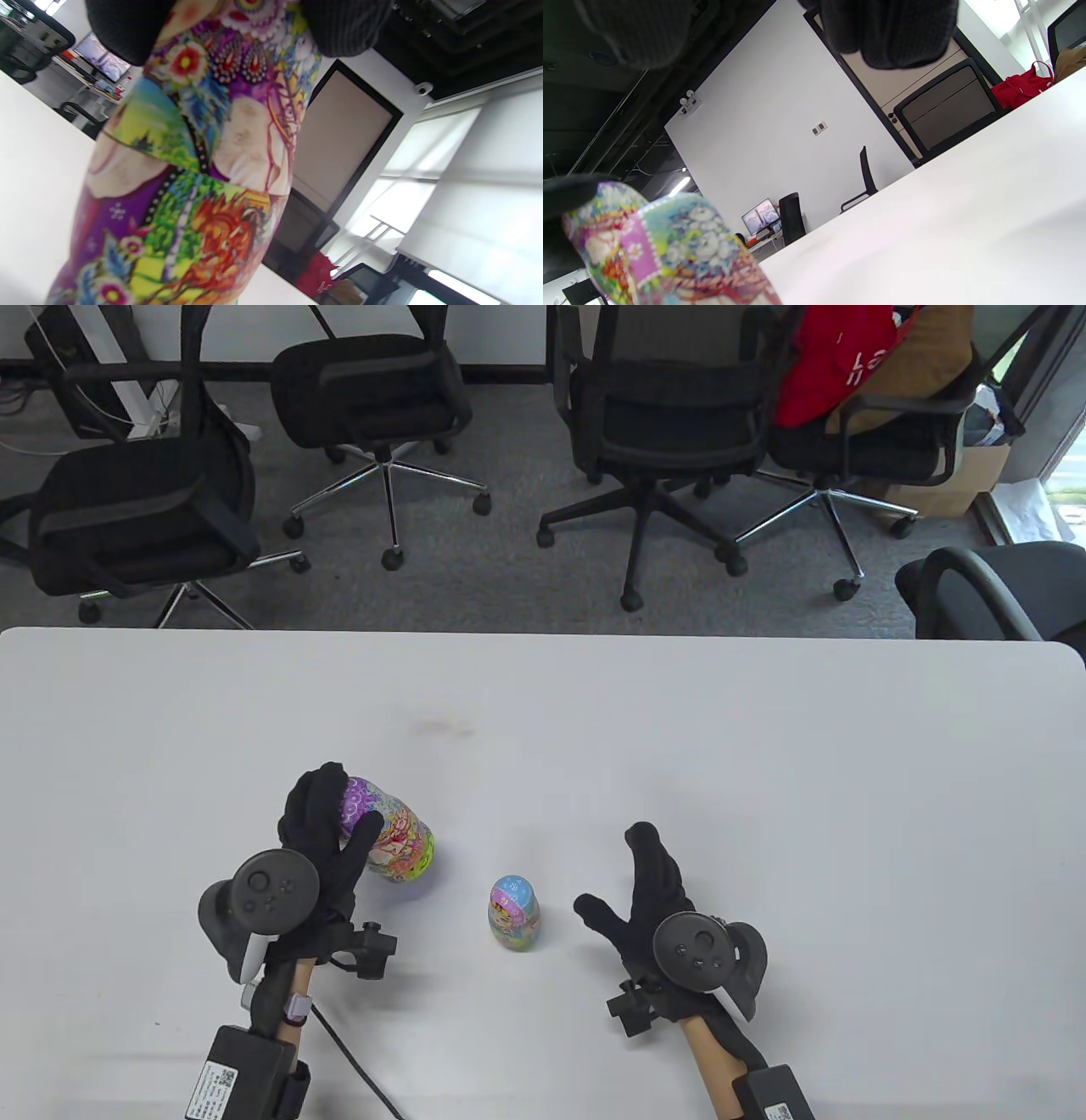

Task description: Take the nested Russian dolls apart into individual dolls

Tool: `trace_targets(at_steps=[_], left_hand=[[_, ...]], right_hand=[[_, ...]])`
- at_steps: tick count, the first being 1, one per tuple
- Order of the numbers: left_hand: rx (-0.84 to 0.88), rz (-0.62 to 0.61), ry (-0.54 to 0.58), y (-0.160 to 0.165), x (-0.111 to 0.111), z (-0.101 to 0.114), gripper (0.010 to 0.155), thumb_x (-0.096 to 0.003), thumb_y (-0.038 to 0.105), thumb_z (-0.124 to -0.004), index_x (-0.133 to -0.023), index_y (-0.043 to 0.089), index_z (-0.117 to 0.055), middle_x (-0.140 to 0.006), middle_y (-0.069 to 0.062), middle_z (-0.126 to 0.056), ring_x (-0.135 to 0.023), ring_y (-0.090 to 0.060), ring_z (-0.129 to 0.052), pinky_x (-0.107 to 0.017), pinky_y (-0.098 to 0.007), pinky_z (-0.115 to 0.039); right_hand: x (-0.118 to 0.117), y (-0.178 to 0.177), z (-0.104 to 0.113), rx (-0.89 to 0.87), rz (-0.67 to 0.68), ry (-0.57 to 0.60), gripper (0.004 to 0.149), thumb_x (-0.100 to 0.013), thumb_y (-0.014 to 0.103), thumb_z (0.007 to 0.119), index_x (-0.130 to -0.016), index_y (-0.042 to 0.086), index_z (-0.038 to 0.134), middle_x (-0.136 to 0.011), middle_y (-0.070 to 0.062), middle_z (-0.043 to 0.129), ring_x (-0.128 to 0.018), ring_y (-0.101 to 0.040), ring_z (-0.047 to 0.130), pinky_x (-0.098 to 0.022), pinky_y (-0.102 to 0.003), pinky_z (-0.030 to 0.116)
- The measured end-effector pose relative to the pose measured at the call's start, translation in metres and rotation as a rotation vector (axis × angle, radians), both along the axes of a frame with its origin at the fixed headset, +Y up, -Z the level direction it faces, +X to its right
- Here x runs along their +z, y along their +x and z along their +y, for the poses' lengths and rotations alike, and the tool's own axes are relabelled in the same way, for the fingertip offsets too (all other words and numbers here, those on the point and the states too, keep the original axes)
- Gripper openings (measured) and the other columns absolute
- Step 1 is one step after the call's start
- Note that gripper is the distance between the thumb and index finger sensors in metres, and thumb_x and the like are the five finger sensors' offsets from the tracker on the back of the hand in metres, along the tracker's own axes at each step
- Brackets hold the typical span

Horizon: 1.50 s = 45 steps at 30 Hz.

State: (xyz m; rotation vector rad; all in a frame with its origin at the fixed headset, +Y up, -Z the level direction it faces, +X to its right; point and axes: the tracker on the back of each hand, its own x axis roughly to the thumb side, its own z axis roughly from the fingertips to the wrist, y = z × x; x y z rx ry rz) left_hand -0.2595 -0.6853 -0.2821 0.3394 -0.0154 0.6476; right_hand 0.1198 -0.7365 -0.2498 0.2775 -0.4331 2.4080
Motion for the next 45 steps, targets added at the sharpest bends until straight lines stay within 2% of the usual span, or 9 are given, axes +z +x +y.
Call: trace_targets(at_steps=[10,23,26,29,31,36,40,45], left_hand=[[-0.153,0.108,-0.080,-0.015,-0.009,-0.023,0.072,-0.0554,0.042,-0.073,-0.116,0.011,-0.050,-0.115,-0.030,-0.055,-0.095,-0.052,-0.073,-0.069,-0.056,-0.075],[-0.197,0.118,-0.141,-0.016,-0.011,-0.029,0.074,-0.0555,0.044,-0.073,-0.117,0.012,-0.046,-0.117,-0.027,-0.053,-0.098,-0.049,-0.071,-0.071,-0.054,-0.074],[-0.193,0.081,-0.161,-0.011,-0.010,-0.025,0.076,-0.0571,0.044,-0.070,-0.119,0.009,-0.042,-0.119,-0.031,-0.046,-0.103,-0.054,-0.061,-0.074,-0.057,-0.067],[-0.190,0.060,-0.098,-0.002,-0.005,-0.011,0.078,-0.0575,0.045,-0.069,-0.119,0.008,-0.040,-0.120,-0.032,-0.042,-0.106,-0.057,-0.052,-0.076,-0.061,-0.060],[-0.199,0.039,-0.030,0.007,0.000,0.000,0.077,-0.0575,0.045,-0.068,-0.119,0.008,-0.041,-0.120,-0.032,-0.041,-0.106,-0.058,-0.051,-0.077,-0.062,-0.058],[-0.212,-0.054,0.026,0.032,0.009,0.013,0.077,-0.0578,0.045,-0.068,-0.119,0.008,-0.042,-0.120,-0.031,-0.044,-0.106,-0.057,-0.053,-0.076,-0.061,-0.059],[-0.195,-0.168,0.019,0.057,0.012,0.012,0.076,-0.0579,0.046,-0.068,-0.119,0.008,-0.044,-0.119,-0.030,-0.046,-0.105,-0.056,-0.056,-0.076,-0.060,-0.061],[-0.126,-0.332,-0.055,0.091,0.012,0.000,0.074,-0.0578,0.046,-0.068,-0.119,0.009,-0.046,-0.119,-0.029,-0.051,-0.104,-0.055,-0.060,-0.075,-0.059,-0.064]], right_hand=[[-0.002,0.003,-0.002,-0.024,-0.007,-0.020,0.095,-0.046,0.054,0.072,-0.109,0.000,0.026,-0.108,-0.026,0.048,-0.093,-0.048,0.061,-0.070,-0.053,0.064],[-0.002,0.003,-0.002,-0.028,-0.005,-0.032,0.094,-0.047,0.054,0.072,-0.109,0.000,0.027,-0.108,-0.026,0.049,-0.093,-0.048,0.061,-0.070,-0.053,0.064],[-0.003,0.003,-0.002,-0.026,-0.005,-0.041,0.094,-0.047,0.054,0.072,-0.109,0.000,0.027,-0.108,-0.026,0.048,-0.093,-0.048,0.061,-0.070,-0.053,0.064],[-0.003,0.003,-0.003,-0.025,-0.003,-0.047,0.094,-0.047,0.054,0.072,-0.109,0.000,0.026,-0.108,-0.027,0.048,-0.093,-0.048,0.061,-0.070,-0.053,0.063],[-0.003,0.003,-0.003,-0.024,0.000,-0.049,0.094,-0.047,0.054,0.072,-0.109,0.000,0.026,-0.108,-0.027,0.048,-0.093,-0.048,0.060,-0.070,-0.053,0.063],[-0.003,0.002,-0.003,-0.021,0.005,-0.052,0.094,-0.047,0.054,0.072,-0.109,0.000,0.027,-0.108,-0.026,0.048,-0.093,-0.048,0.060,-0.070,-0.053,0.063],[-0.003,0.001,-0.004,-0.018,0.009,-0.055,0.094,-0.047,0.054,0.072,-0.110,0.000,0.027,-0.108,-0.027,0.048,-0.093,-0.048,0.060,-0.070,-0.053,0.063],[-0.004,0.000,-0.005,-0.017,0.011,-0.060,0.094,-0.047,0.054,0.072,-0.110,0.000,0.027,-0.108,-0.026,0.048,-0.093,-0.049,0.061,-0.070,-0.053,0.063]])
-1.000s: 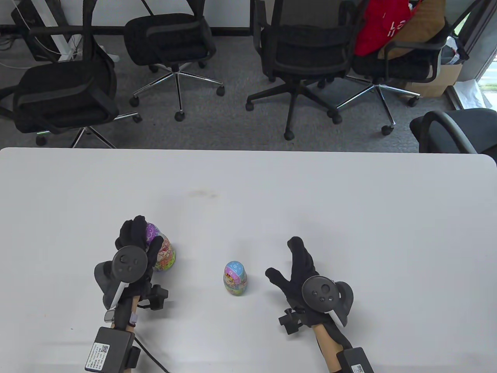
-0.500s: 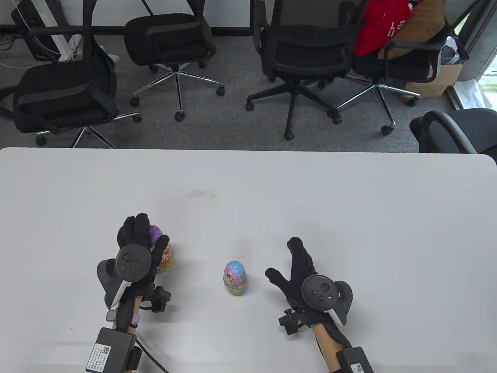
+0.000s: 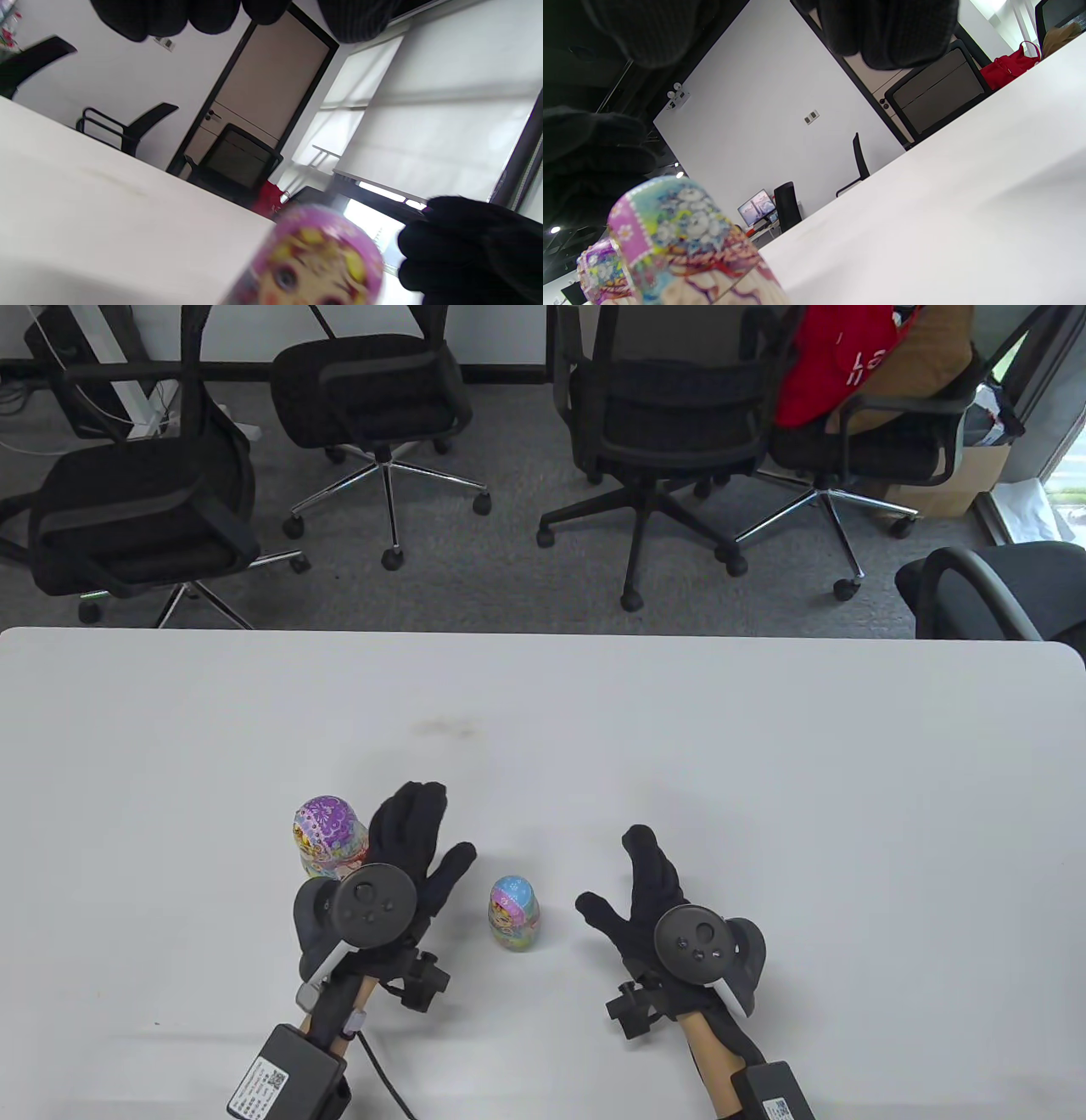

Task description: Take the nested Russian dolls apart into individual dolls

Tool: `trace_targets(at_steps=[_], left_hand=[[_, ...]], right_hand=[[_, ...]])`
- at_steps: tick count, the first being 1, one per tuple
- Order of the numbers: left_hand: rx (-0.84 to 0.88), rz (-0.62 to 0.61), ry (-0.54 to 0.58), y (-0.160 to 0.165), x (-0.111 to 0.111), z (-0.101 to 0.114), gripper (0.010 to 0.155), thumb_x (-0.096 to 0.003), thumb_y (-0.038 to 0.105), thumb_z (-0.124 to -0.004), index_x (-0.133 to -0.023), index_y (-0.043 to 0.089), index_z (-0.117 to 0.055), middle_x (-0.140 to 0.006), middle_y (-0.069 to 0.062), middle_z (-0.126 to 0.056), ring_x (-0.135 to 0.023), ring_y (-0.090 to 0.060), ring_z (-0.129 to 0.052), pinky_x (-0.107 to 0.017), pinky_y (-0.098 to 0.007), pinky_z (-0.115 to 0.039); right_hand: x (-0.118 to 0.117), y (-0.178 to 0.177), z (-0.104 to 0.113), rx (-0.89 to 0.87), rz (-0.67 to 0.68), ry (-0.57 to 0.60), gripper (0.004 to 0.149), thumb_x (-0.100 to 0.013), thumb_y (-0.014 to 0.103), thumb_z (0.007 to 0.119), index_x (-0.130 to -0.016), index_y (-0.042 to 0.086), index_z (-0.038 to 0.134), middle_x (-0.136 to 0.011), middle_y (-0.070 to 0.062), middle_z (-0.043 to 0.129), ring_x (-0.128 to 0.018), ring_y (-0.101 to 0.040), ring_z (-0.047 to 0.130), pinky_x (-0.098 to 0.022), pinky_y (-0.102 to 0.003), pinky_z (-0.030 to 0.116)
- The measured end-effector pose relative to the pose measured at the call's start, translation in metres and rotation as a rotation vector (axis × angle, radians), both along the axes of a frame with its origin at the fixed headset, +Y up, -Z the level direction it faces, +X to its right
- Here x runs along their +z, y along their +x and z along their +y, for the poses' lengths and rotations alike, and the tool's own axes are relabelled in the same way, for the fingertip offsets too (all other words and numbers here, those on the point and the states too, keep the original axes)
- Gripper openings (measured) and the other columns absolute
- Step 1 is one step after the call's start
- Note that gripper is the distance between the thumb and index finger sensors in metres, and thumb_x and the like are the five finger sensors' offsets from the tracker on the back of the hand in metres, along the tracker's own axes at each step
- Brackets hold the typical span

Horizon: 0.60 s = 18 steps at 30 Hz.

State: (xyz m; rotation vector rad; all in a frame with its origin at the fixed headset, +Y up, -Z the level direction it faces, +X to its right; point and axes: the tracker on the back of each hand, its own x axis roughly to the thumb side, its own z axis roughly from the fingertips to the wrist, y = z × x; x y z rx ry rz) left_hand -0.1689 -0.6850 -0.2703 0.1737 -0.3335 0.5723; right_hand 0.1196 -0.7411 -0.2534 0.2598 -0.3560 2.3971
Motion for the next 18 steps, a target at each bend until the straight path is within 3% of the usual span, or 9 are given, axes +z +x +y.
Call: trace_targets(at_steps=[11,18], left_hand=[[-0.033,-0.204,-0.192,0.047,0.005,-0.039,0.075,-0.0574,0.048,-0.067,-0.119,0.010,-0.046,-0.118,-0.028,-0.053,-0.103,-0.055,-0.062,-0.073,-0.059,-0.066],[-0.121,-0.211,-0.196,0.057,0.007,-0.054,0.071,-0.0569,0.044,-0.069,-0.117,0.012,-0.050,-0.117,-0.026,-0.055,-0.102,-0.051,-0.068,-0.072,-0.058,-0.068]], right_hand=[[0.000,-0.006,-0.001,0.014,0.022,-0.010,0.093,-0.047,0.054,0.072,-0.110,0.001,0.027,-0.108,-0.026,0.048,-0.093,-0.048,0.060,-0.070,-0.053,0.063],[0.001,-0.008,-0.002,0.017,0.030,-0.017,0.093,-0.047,0.054,0.072,-0.110,0.000,0.027,-0.108,-0.027,0.049,-0.093,-0.049,0.060,-0.070,-0.054,0.063]])
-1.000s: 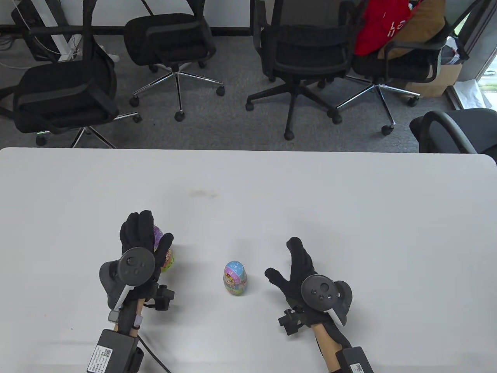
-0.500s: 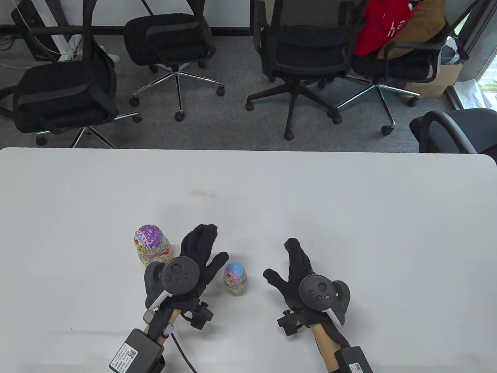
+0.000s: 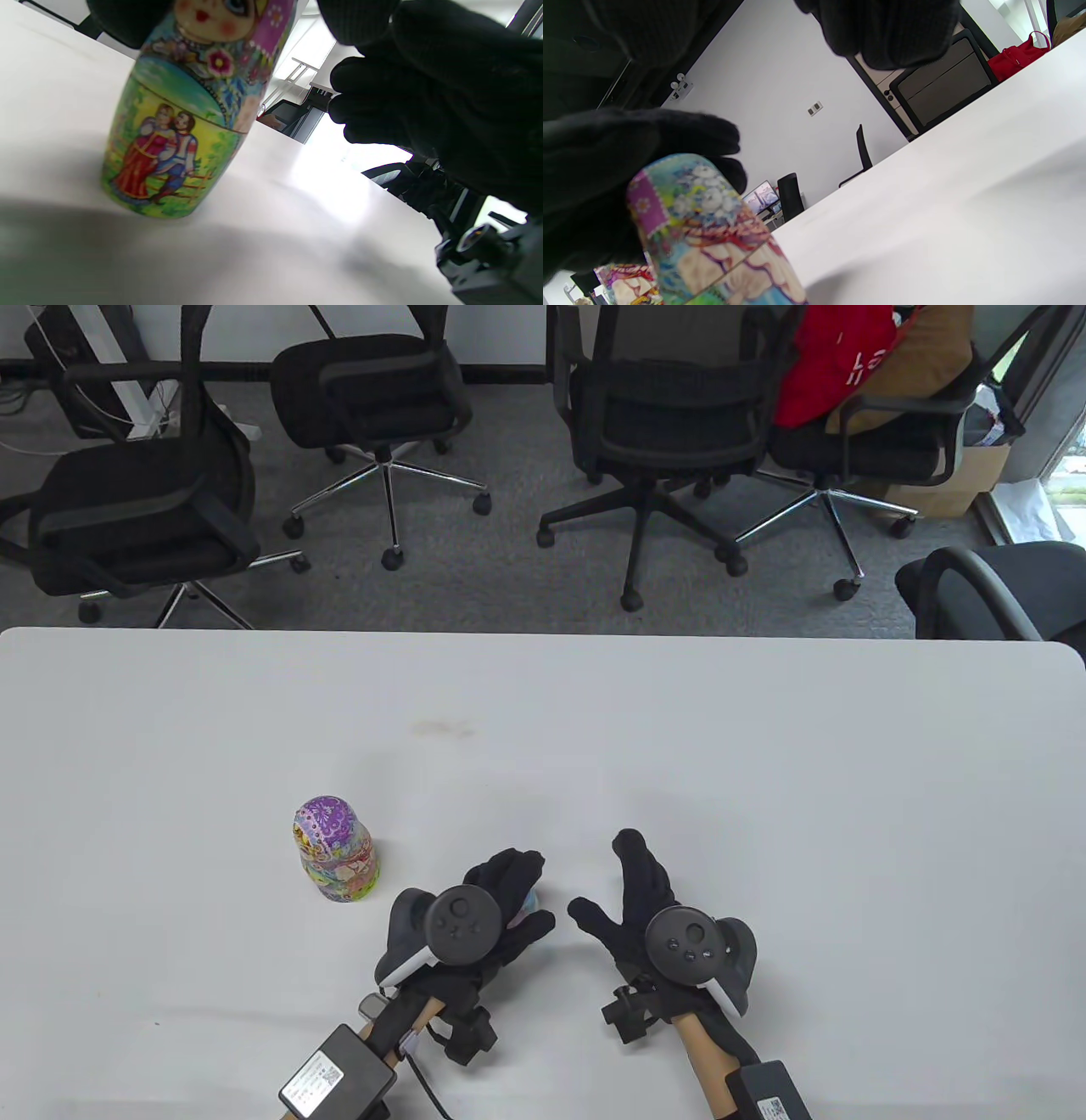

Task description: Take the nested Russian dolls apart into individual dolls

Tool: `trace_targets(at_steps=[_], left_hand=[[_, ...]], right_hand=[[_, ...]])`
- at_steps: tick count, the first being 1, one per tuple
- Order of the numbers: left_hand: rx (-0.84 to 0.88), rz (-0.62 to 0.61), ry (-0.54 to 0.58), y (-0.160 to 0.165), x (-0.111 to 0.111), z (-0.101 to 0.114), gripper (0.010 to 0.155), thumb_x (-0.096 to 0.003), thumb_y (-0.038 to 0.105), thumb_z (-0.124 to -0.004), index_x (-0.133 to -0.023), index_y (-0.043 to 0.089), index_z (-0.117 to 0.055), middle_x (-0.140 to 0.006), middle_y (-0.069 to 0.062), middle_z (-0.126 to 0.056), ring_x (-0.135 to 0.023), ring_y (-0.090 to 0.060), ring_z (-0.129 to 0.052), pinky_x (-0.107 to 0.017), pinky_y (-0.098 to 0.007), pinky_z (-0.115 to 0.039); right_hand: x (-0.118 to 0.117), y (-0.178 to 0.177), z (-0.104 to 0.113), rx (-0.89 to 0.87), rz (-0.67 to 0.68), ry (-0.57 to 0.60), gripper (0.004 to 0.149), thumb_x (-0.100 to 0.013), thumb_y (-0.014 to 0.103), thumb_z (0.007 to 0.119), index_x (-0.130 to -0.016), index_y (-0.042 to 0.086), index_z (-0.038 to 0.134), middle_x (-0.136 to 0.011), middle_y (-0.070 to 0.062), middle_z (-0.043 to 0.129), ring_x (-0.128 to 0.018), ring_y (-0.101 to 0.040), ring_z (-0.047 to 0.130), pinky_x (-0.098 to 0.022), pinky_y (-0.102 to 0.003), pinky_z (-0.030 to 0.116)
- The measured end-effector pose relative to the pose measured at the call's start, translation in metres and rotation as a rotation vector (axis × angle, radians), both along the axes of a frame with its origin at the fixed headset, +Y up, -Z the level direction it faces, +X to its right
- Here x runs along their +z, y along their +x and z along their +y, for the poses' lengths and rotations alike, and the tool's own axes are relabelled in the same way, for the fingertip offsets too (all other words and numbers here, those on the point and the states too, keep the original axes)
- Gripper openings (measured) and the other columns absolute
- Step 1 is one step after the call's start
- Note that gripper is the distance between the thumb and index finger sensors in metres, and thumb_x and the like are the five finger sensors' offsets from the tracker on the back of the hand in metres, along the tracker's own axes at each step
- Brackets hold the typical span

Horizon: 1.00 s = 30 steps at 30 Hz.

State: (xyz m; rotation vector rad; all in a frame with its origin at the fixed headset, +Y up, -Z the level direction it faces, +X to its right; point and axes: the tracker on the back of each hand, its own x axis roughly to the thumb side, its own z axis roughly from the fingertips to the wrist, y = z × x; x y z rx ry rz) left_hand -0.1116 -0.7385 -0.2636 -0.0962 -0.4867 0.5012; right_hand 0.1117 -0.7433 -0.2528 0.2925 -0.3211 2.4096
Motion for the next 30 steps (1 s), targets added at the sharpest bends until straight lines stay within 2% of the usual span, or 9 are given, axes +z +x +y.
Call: trace_targets(at_steps=[4,8,17,23,26,28,30], left_hand=[[-0.055,0.030,0.081,0.001,0.001,-0.002,0.065,-0.0568,0.039,-0.072,-0.115,0.015,-0.054,-0.114,-0.021,-0.061,-0.097,-0.045,-0.076,-0.069,-0.052,-0.074],[-0.054,0.023,0.135,-0.001,0.001,-0.002,0.064,-0.0561,0.038,-0.073,-0.113,0.012,-0.058,-0.110,-0.021,-0.067,-0.093,-0.043,-0.081,-0.066,-0.050,-0.079],[0.109,0.003,0.161,-0.007,0.006,0.026,0.064,-0.0564,0.040,-0.071,-0.112,0.011,-0.059,-0.108,-0.021,-0.069,-0.090,-0.042,-0.084,-0.064,-0.048,-0.082],[0.252,-0.026,0.117,-0.009,0.010,0.038,0.064,-0.0568,0.040,-0.071,-0.112,0.010,-0.059,-0.108,-0.022,-0.070,-0.090,-0.042,-0.084,-0.064,-0.048,-0.082],[0.289,-0.041,0.093,-0.009,0.010,0.038,0.064,-0.0569,0.040,-0.070,-0.112,0.009,-0.060,-0.107,-0.022,-0.070,-0.089,-0.042,-0.085,-0.063,-0.047,-0.083],[0.308,-0.047,0.072,-0.007,0.011,0.037,0.064,-0.0574,0.040,-0.070,-0.112,0.009,-0.059,-0.107,-0.023,-0.069,-0.089,-0.042,-0.085,-0.064,-0.047,-0.083],[0.285,-0.049,0.061,-0.007,0.010,0.036,0.063,-0.0598,0.039,-0.064,-0.114,0.008,-0.055,-0.109,-0.024,-0.067,-0.090,-0.043,-0.083,-0.064,-0.048,-0.081]], right_hand=[[0.000,-0.003,-0.002,0.008,0.014,-0.014,0.093,-0.047,0.053,0.072,-0.110,0.001,0.028,-0.108,-0.027,0.049,-0.093,-0.049,0.061,-0.070,-0.054,0.063],[0.001,-0.008,-0.004,0.026,0.036,-0.033,0.093,-0.047,0.053,0.072,-0.110,0.000,0.028,-0.108,-0.027,0.049,-0.093,-0.049,0.061,-0.070,-0.054,0.063],[0.001,-0.020,-0.010,0.098,0.147,-0.115,0.099,-0.044,0.051,0.077,-0.110,-0.001,0.023,-0.109,-0.029,0.044,-0.094,-0.052,0.056,-0.071,-0.056,0.060],[0.002,-0.029,-0.012,0.106,0.234,-0.157,0.105,-0.043,0.051,0.079,-0.109,-0.002,0.017,-0.110,-0.032,0.039,-0.093,-0.053,0.059,-0.070,-0.055,0.063],[0.003,-0.032,-0.012,0.077,0.273,-0.165,0.103,-0.043,0.049,0.079,-0.109,-0.001,0.019,-0.109,-0.031,0.041,-0.091,-0.049,0.067,-0.067,-0.052,0.070],[0.005,-0.035,-0.011,0.045,0.281,-0.157,0.095,-0.044,0.047,0.080,-0.110,0.000,0.030,-0.105,-0.027,0.056,-0.085,-0.042,0.076,-0.063,-0.047,0.076],[0.007,-0.037,-0.010,0.042,0.254,-0.128,0.092,-0.042,0.047,0.082,-0.108,-0.001,0.040,-0.100,-0.024,0.066,-0.080,-0.041,0.081,-0.059,-0.043,0.081]])
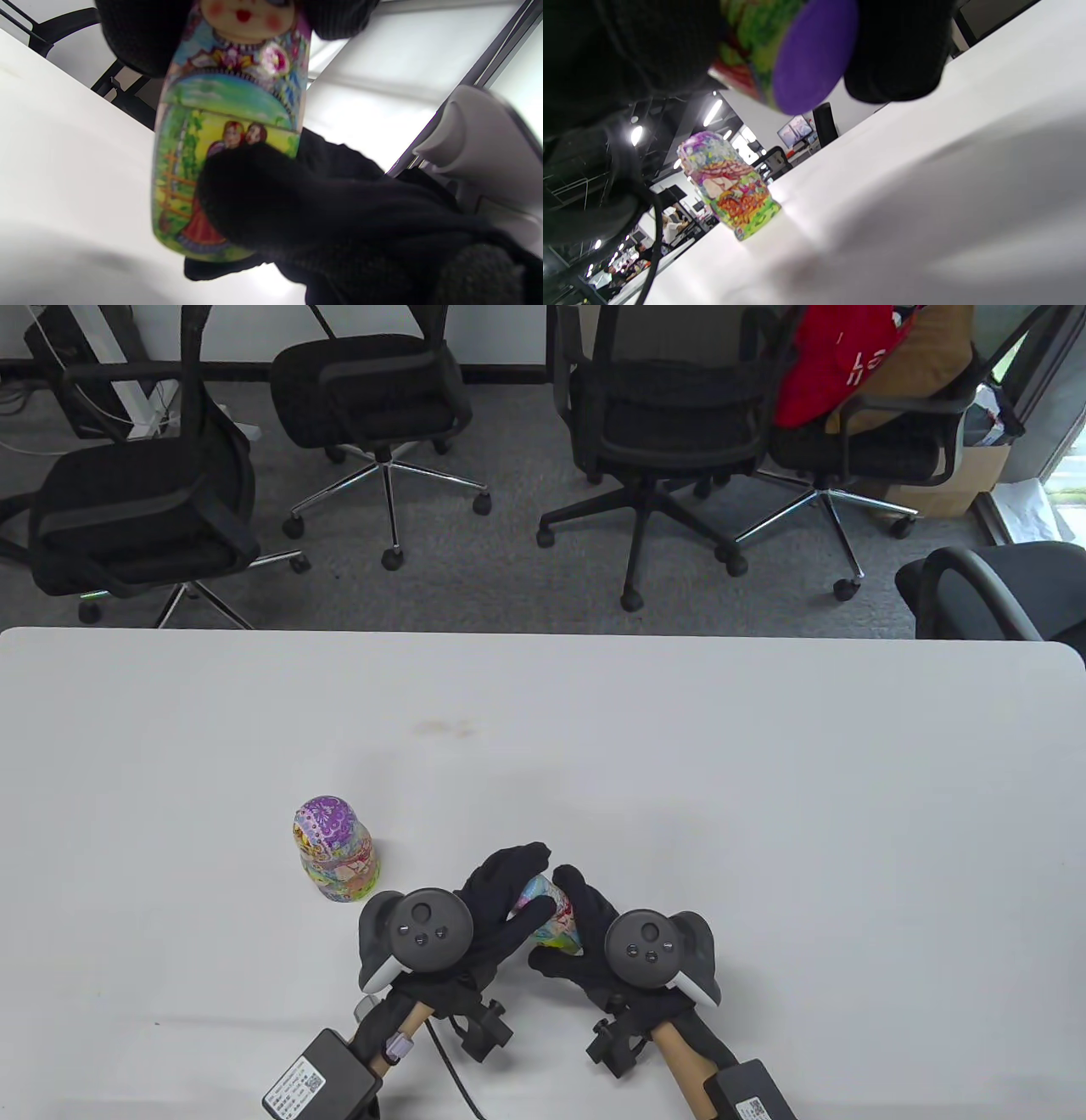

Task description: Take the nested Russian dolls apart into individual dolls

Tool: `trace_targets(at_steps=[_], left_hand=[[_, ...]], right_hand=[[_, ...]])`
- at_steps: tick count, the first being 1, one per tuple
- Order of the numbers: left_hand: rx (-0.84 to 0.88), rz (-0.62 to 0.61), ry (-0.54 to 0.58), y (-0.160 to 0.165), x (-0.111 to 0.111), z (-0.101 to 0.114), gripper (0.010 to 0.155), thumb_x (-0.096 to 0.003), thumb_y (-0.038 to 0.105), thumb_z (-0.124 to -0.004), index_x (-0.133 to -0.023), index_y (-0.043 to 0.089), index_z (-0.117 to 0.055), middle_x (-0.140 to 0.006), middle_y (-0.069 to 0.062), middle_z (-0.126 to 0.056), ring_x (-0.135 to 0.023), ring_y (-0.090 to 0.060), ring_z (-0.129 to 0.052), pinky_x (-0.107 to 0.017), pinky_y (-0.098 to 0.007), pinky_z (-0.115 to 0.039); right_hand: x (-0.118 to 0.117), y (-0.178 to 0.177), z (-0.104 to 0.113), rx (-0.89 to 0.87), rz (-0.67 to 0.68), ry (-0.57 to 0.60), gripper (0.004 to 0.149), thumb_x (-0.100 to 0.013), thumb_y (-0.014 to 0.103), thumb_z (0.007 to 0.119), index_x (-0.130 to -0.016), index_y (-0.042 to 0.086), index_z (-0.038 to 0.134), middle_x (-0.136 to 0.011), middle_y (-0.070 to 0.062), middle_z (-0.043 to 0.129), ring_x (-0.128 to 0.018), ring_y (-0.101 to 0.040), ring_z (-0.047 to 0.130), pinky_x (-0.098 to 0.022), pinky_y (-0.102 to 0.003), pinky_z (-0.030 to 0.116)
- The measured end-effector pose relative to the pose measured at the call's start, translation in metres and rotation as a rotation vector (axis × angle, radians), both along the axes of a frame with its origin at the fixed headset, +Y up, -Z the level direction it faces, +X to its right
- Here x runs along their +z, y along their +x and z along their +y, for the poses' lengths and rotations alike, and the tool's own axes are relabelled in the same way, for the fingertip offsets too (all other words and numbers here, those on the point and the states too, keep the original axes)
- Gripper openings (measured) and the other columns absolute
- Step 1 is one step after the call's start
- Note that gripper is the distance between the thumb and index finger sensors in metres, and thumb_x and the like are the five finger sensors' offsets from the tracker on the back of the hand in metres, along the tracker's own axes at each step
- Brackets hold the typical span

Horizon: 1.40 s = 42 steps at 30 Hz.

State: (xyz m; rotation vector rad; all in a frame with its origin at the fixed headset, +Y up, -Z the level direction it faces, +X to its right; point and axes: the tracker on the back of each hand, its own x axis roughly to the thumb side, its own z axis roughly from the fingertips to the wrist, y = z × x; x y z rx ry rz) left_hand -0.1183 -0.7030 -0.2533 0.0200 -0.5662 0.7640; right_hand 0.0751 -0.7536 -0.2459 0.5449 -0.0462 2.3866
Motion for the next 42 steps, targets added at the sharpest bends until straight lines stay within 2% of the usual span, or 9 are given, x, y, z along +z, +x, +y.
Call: trace_targets(at_steps=[4,10,15,17,20,28,31,36,42], left_hand=[[-0.050,-0.015,-0.019,0.002,-0.002,-0.005,0.064,-0.0619,0.038,-0.052,-0.115,0.003,-0.044,-0.108,-0.028,-0.058,-0.090,-0.045,-0.078,-0.064,-0.047,-0.080],[-0.095,0.000,0.020,0.001,-0.002,-0.005,0.065,-0.0613,0.037,-0.043,-0.113,-0.002,-0.038,-0.104,-0.031,-0.057,-0.084,-0.045,-0.078,-0.060,-0.043,-0.085],[-0.113,0.047,0.019,0.000,-0.002,-0.005,0.065,-0.0613,0.037,-0.040,-0.111,-0.005,-0.039,-0.101,-0.033,-0.059,-0.080,-0.044,-0.079,-0.056,-0.041,-0.087],[-0.112,0.074,0.029,-0.001,-0.002,-0.007,0.066,-0.0614,0.037,-0.040,-0.110,-0.006,-0.040,-0.100,-0.033,-0.060,-0.078,-0.044,-0.081,-0.054,-0.040,-0.088],[-0.091,0.085,0.009,-0.002,-0.003,-0.008,0.066,-0.0618,0.038,-0.041,-0.111,-0.005,-0.041,-0.100,-0.032,-0.061,-0.078,-0.044,-0.080,-0.053,-0.040,-0.087],[-0.118,0.158,0.025,-0.002,0.000,-0.004,0.065,-0.0625,0.038,-0.041,-0.110,-0.007,-0.044,-0.096,-0.033,-0.065,-0.072,-0.043,-0.083,-0.046,-0.039,-0.087],[-0.100,0.211,0.014,-0.007,-0.001,-0.002,0.066,-0.0626,0.041,-0.042,-0.109,-0.006,-0.046,-0.095,-0.031,-0.068,-0.069,-0.041,-0.085,-0.042,-0.037,-0.086],[0.010,0.242,0.003,-0.022,-0.005,0.005,0.067,-0.0623,0.043,-0.044,-0.111,-0.003,-0.044,-0.098,-0.030,-0.066,-0.073,-0.041,-0.083,-0.045,-0.039,-0.085],[0.011,0.308,0.050,-0.035,-0.008,0.012,0.067,-0.0627,0.042,-0.050,-0.113,-0.001,-0.045,-0.103,-0.029,-0.065,-0.077,-0.043,-0.082,-0.045,-0.039,-0.084]], right_hand=[[0.005,-0.005,0.007,0.120,-0.067,0.136,0.091,-0.038,0.049,0.085,-0.105,-0.003,0.049,-0.094,-0.023,0.074,-0.075,-0.038,0.086,-0.056,-0.040,0.084],[0.011,-0.013,0.011,0.173,-0.103,0.213,0.092,-0.038,0.050,0.085,-0.103,-0.006,0.052,-0.090,-0.025,0.076,-0.069,-0.038,0.088,-0.053,-0.039,0.086],[0.016,-0.020,0.010,0.201,-0.123,0.264,0.092,-0.038,0.050,0.086,-0.102,-0.007,0.052,-0.088,-0.027,0.075,-0.068,-0.039,0.086,-0.052,-0.040,0.085],[0.016,-0.024,0.013,0.318,-0.151,0.341,0.092,-0.037,0.052,0.084,-0.101,-0.007,0.053,-0.087,-0.025,0.077,-0.067,-0.037,0.089,-0.051,-0.037,0.088],[0.014,-0.024,0.010,0.259,-0.151,0.307,0.092,-0.037,0.050,0.086,-0.102,-0.006,0.052,-0.088,-0.026,0.076,-0.068,-0.038,0.087,-0.052,-0.039,0.086],[0.016,-0.028,0.011,0.325,-0.166,0.376,0.092,-0.038,0.051,0.085,-0.103,-0.004,0.051,-0.090,-0.024,0.075,-0.069,-0.037,0.087,-0.053,-0.038,0.085],[0.018,-0.030,0.012,0.426,-0.173,0.459,0.091,-0.037,0.051,0.085,-0.103,-0.002,0.049,-0.091,-0.022,0.073,-0.071,-0.036,0.086,-0.054,-0.038,0.085],[0.012,-0.021,0.007,0.335,-0.166,0.373,0.091,-0.038,0.050,0.084,-0.104,-0.001,0.048,-0.093,-0.022,0.072,-0.073,-0.037,0.086,-0.056,-0.039,0.084],[0.005,-0.004,0.003,0.229,-0.186,0.265,0.091,-0.039,0.049,0.084,-0.105,0.000,0.046,-0.096,-0.022,0.070,-0.077,-0.038,0.084,-0.058,-0.041,0.082]])
